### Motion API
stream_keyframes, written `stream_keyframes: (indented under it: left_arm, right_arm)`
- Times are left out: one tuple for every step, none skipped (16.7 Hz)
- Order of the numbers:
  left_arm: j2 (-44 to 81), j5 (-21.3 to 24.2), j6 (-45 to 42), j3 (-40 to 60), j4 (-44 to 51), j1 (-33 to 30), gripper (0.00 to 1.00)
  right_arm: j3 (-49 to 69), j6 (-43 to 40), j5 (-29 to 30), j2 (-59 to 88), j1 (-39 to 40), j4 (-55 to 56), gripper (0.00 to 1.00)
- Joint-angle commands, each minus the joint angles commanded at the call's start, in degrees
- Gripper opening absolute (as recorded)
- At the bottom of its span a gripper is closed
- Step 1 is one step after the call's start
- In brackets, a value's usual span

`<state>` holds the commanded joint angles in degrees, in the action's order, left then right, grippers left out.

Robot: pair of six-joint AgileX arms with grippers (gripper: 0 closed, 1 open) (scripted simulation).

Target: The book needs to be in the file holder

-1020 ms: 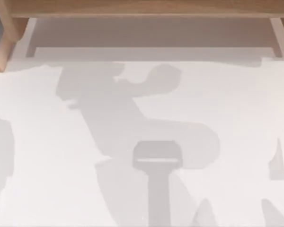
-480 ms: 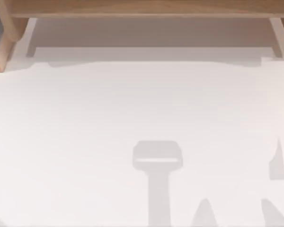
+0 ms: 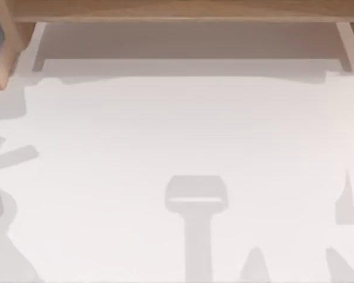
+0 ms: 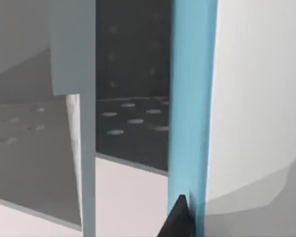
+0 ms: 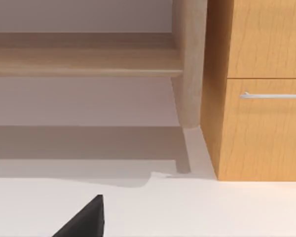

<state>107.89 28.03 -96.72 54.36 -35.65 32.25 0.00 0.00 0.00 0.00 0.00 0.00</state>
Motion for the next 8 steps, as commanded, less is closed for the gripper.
stream_keyframes:
  left_arm:
    - [0.3, 1.2, -1.3, -0.3, -0.7, -1.4, 0.00]
    - [0.7, 2.1, -2.3, -0.6, -1.1, -2.5, 0.00]
    - [1.1, 2.7, -2.9, -0.7, -1.4, -3.2, 0.00]
    - [1.1, 2.7, -3.0, -0.7, -1.4, -3.2, 0.00]
    - [1.1, 2.7, -3.0, -0.7, -1.4, -3.2, 0.00]
    - [1.1, 2.7, -3.0, -0.7, -1.4, -3.2, 0.00]
    - [1.1, 2.7, -3.0, -0.7, -1.4, -3.2, 0.00]
    - [1.0, 2.6, -3.0, -0.6, -1.3, -3.0, 0.00]
  right_arm:
    - [0.0, 0.0, 0.0, 0.0, 0.0, 0.0, 1.00]
    - [0.0, 0.0, 0.0, 0.0, 0.0, 0.0, 1.00]
    - [0.0, 0.0, 0.0, 0.0, 0.0, 0.0, 1.00]
    - [0.0, 0.0, 0.0, 0.0, 0.0, 0.0, 1.00]
    - [0.0, 0.0, 0.0, 0.0, 0.0, 0.0, 1.00]
    - [0.0, 0.0, 0.0, 0.0, 0.0, 0.0, 1.00]
    - [0.0, 0.0, 0.0, 0.0, 0.0, 0.0, 1.00]
    - [0.0, 0.0, 0.0, 0.0, 0.0, 0.0, 1.00]
